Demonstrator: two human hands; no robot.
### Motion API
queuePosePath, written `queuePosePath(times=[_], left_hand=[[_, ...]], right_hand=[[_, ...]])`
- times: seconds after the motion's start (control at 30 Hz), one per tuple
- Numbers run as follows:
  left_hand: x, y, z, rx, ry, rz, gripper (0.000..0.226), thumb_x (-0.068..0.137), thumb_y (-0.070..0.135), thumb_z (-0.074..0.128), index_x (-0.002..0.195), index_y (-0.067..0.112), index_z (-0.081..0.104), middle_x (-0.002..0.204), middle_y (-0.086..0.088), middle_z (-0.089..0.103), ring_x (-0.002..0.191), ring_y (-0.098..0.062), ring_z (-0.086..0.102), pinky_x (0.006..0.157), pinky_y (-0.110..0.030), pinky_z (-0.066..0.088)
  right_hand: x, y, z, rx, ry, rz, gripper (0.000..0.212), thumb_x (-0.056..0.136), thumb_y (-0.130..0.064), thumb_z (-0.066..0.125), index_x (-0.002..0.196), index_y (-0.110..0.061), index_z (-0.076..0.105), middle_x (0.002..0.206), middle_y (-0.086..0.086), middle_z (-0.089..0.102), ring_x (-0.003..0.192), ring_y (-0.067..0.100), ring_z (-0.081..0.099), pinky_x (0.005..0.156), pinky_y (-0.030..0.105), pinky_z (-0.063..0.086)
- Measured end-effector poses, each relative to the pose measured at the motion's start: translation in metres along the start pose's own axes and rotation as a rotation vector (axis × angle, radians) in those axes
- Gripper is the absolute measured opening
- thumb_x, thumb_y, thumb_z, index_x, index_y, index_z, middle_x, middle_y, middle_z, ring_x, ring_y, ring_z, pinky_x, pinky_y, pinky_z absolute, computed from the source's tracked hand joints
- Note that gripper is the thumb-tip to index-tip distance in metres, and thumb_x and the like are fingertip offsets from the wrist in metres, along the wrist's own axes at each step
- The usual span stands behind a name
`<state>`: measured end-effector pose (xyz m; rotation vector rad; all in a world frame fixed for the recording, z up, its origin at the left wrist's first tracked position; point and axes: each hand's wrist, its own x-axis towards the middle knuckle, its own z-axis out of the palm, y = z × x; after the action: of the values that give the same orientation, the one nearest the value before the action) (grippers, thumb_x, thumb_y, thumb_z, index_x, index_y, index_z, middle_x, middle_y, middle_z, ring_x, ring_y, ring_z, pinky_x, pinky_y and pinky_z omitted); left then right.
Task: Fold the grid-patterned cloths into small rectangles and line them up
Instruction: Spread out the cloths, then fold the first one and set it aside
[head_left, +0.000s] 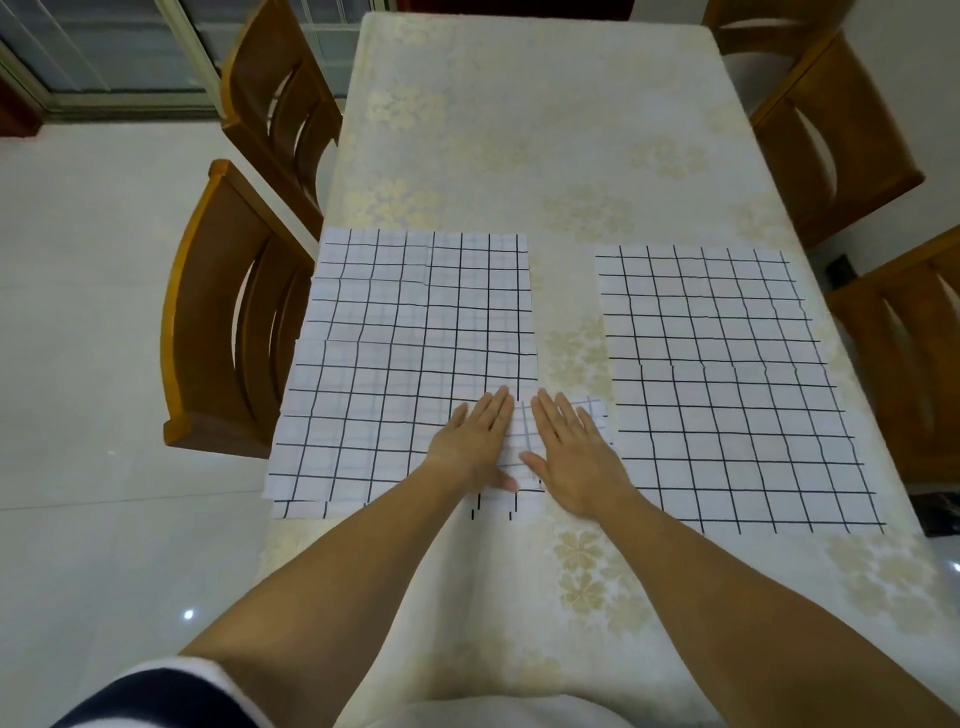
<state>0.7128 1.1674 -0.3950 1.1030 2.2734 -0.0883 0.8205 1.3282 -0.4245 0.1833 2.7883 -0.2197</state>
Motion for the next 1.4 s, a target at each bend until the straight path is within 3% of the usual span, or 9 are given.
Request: queuePosePath(times=[0.23, 0.43, 0.6, 0.7, 0.97, 1.17, 1.27, 1.33, 1.4], left_hand=[[-0.008, -0.016, 0.007, 0.043, -0.011, -0.070, 0.131, 0.079, 0.077, 0.060, 0.153, 0.018, -0.030, 0.161, 0.002, -0.035, 0.150, -0.023, -0.028, 0.123, -0.051, -0.011], [-0.011, -0.013, 0.004, 0.034, -0.013, -0.101, 0.138, 0.075, 0.081, 0.061, 0.152, 0.013, -0.031, 0.159, -0.002, -0.037, 0.148, -0.028, -0.030, 0.123, -0.051, -0.012], [-0.003, 0.009, -0.004, -0.036, 0.129, 0.073, 0.116, 0.086, 0.080, 0.039, 0.155, 0.011, -0.024, 0.161, -0.004, -0.034, 0.151, -0.021, -0.025, 0.126, -0.040, -0.008], [0.005, 0.014, 0.003, -0.033, 0.069, 0.094, 0.108, 0.094, 0.065, 0.048, 0.156, 0.008, -0.021, 0.163, -0.006, -0.029, 0.153, -0.020, -0.019, 0.126, -0.037, -0.004], [-0.001, -0.001, 0.008, 0.013, 0.038, 0.052, 0.122, 0.085, 0.075, 0.052, 0.154, 0.011, -0.027, 0.161, -0.003, -0.033, 0.151, -0.019, -0.025, 0.124, -0.038, -0.010], [-0.007, -0.015, 0.010, -0.016, 0.047, 0.011, 0.133, 0.077, 0.082, 0.055, 0.153, 0.012, -0.030, 0.161, -0.003, -0.035, 0.150, -0.020, -0.027, 0.124, -0.042, -0.011], [-0.007, -0.008, 0.000, -0.195, 0.110, -0.001, 0.132, 0.073, 0.080, 0.062, 0.159, 0.014, -0.014, 0.168, -0.002, -0.015, 0.155, -0.020, -0.010, 0.126, -0.041, 0.000], [-0.003, -0.003, -0.010, -0.377, 0.258, -0.047, 0.111, 0.079, 0.069, 0.068, 0.160, 0.016, 0.015, 0.164, -0.004, 0.024, 0.150, -0.024, 0.024, 0.121, -0.037, 0.023], [0.002, -0.001, -0.020, -0.352, 0.345, -0.071, 0.086, 0.086, 0.055, 0.071, 0.153, 0.017, 0.033, 0.150, -0.005, 0.045, 0.135, -0.025, 0.042, 0.111, -0.036, 0.035]], right_hand=[[-0.012, 0.025, -0.011, -0.124, -0.056, 0.091, 0.087, 0.090, -0.073, -0.009, 0.150, -0.015, -0.030, 0.157, 0.001, -0.038, 0.146, 0.018, -0.032, 0.123, 0.043, -0.012], [-0.012, 0.030, -0.020, -0.164, -0.065, 0.098, 0.096, 0.082, -0.076, -0.018, 0.151, -0.010, -0.026, 0.158, 0.006, -0.034, 0.147, 0.022, -0.029, 0.122, 0.042, -0.014], [0.004, -0.001, -0.023, -0.038, 0.063, 0.003, 0.080, 0.092, -0.063, -0.013, 0.154, -0.013, -0.017, 0.163, 0.003, -0.022, 0.151, 0.019, -0.020, 0.125, 0.041, -0.001], [0.008, -0.012, -0.013, 0.022, 0.028, -0.025, 0.085, 0.082, -0.064, -0.031, 0.151, -0.015, -0.021, 0.162, 0.003, -0.024, 0.150, 0.019, -0.023, 0.125, 0.039, -0.002], [-0.003, 0.009, -0.002, -0.049, 0.028, 0.038, 0.082, 0.094, -0.070, -0.005, 0.156, -0.018, -0.017, 0.163, -0.003, -0.022, 0.151, 0.017, -0.019, 0.125, 0.042, -0.003], [-0.010, 0.029, -0.012, -0.153, -0.047, 0.085, 0.083, 0.092, -0.072, -0.008, 0.152, -0.018, -0.028, 0.158, -0.003, -0.034, 0.148, 0.021, -0.028, 0.123, 0.043, -0.011], [-0.005, 0.026, -0.020, -0.099, 0.026, 0.099, 0.080, 0.099, -0.066, 0.005, 0.157, -0.014, -0.014, 0.165, 0.001, -0.013, 0.152, 0.021, -0.014, 0.124, 0.042, -0.008], [0.003, 0.024, -0.028, -0.033, 0.119, 0.122, 0.072, 0.104, -0.052, 0.027, 0.159, -0.010, 0.006, 0.164, 0.006, 0.019, 0.153, 0.024, 0.010, 0.125, 0.041, 0.000], [0.014, 0.024, -0.037, -0.004, 0.154, 0.117, 0.063, 0.102, -0.040, 0.045, 0.154, -0.011, 0.026, 0.150, 0.010, 0.041, 0.141, 0.028, 0.033, 0.123, 0.040, 0.012]])
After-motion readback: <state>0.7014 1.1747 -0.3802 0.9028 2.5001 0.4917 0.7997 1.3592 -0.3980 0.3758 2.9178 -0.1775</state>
